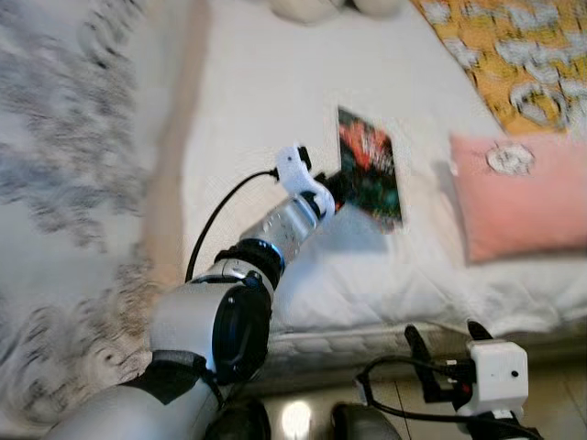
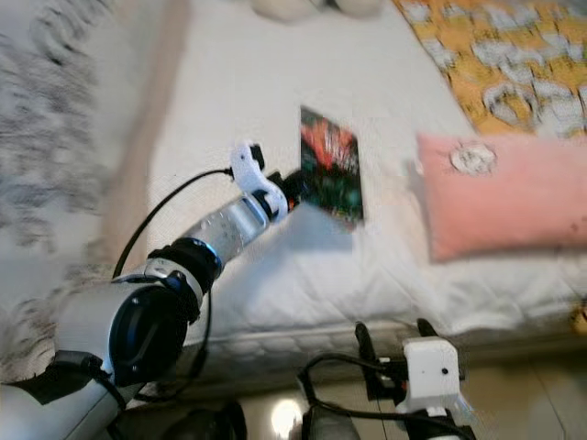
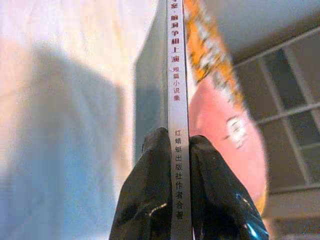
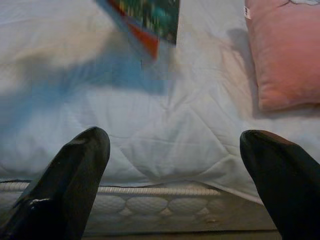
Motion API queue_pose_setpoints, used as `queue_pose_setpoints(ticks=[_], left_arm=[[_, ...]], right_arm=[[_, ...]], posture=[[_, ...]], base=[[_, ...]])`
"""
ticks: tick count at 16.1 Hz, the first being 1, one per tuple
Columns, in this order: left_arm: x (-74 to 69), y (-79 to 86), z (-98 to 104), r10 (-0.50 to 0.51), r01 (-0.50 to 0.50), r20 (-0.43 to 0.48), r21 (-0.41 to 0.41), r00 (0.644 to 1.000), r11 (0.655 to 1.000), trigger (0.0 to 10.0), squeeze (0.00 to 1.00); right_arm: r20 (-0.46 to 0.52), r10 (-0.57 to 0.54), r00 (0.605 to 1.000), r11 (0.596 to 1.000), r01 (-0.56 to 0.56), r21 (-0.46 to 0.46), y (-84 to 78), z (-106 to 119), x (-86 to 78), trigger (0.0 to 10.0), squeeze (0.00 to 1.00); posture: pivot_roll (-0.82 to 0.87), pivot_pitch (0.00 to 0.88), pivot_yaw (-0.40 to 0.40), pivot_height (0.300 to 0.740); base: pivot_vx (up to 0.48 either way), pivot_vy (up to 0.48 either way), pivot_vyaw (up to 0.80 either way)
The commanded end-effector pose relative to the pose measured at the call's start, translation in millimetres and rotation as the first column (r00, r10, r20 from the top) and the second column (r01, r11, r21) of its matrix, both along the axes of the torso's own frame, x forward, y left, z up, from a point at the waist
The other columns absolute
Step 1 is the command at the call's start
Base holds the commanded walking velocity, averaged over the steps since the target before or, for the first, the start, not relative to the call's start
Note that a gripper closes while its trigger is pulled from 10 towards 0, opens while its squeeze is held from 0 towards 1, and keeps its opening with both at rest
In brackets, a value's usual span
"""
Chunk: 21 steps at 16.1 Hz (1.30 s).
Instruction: Clean up the room
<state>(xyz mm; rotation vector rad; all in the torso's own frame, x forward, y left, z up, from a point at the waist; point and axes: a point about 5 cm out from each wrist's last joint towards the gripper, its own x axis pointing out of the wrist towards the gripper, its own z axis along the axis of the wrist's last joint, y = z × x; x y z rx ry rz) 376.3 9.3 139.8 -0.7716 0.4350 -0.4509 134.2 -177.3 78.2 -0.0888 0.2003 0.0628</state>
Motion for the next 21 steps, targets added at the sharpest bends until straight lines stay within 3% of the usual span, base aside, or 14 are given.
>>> queue_pose_setpoints(ticks=[1,4,6,8,12,16,18,20,21], left_arm=[[-53.1,-69.4,-38,-0.139,0.129,-0.131,-0.079,0.982,0.988,10.0,0.00],[-52.9,-56.1,-51,-0.095,0.092,-0.154,-0.029,0.983,0.995,10.0,0.00],[-46.9,-37.5,-58,-0.036,0.048,-0.126,0.096,0.991,0.994,10.0,0.00],[-37.7,-7.3,-66,0.045,-0.025,-0.084,0.226,0.995,0.974,10.0,0.00],[-36.9,23.7,-81,0.081,-0.050,-0.075,0.348,0.994,0.936,10.0,0.00],[-28.9,31.9,-73,0.135,-0.112,-0.039,0.362,0.990,0.925,10.0,0.00],[-25.7,34.7,-70,0.181,-0.156,-0.035,0.359,0.983,0.920,10.0,0.41],[-24.8,36.9,-70,0.220,-0.191,-0.049,0.343,0.974,0.920,10.0,0.44],[-24.8,36.9,-70,0.222,-0.192,-0.051,0.343,0.974,0.919,10.0,0.69]], right_arm=[[-0.016,0.006,1.000,1.000,-0.006,-0.005,1.5,1,-4.8,10.0,0.00],[-0.041,0.018,0.999,1.000,-0.018,0.003,6.7,1,-11.0,10.0,0.00],[-0.045,0.019,0.999,1.000,-0.019,0.010,9.2,1,-10.7,10.0,0.00],[-0.053,0.022,0.998,1.000,-0.021,0.018,11.4,0,-9.6,10.0,0.00],[-0.050,0.041,0.998,0.999,-0.039,0.033,13.9,-3,-2.1,10.0,0.00],[-0.006,0.035,0.999,0.999,-0.035,0.034,8.6,2,6.2,10.0,0.00],[0.001,0.030,1.000,0.999,-0.031,0.025,4.6,4,8.7,10.0,0.00],[0.001,0.030,1.000,0.999,-0.030,0.023,4.0,3,8.8,10.0,0.00],[-0.001,0.032,1.000,0.999,-0.031,0.022,3.9,3,8.9,10.0,0.00]], posture=[[-0.37,0.223,0.006,0.740],[-0.36,0.230,0.004,0.740],[-0.34,0.232,0.008,0.740],[-0.31,0.233,0.007,0.740],[-0.26,0.217,-0.002,0.740],[-0.26,0.205,-0.006,0.740],[-0.26,0.200,-0.006,0.740],[-0.26,0.195,-0.007,0.740],[-0.26,0.193,-0.007,0.740]], base=[[0.000,0.000,0.00],[0.000,0.000,0.00],[0.000,0.000,0.00],[0.000,0.000,0.00],[0.000,0.000,0.00],[0.000,0.000,0.00],[0.000,0.000,0.00],[0.000,0.000,0.00],[0.000,0.000,0.00]])
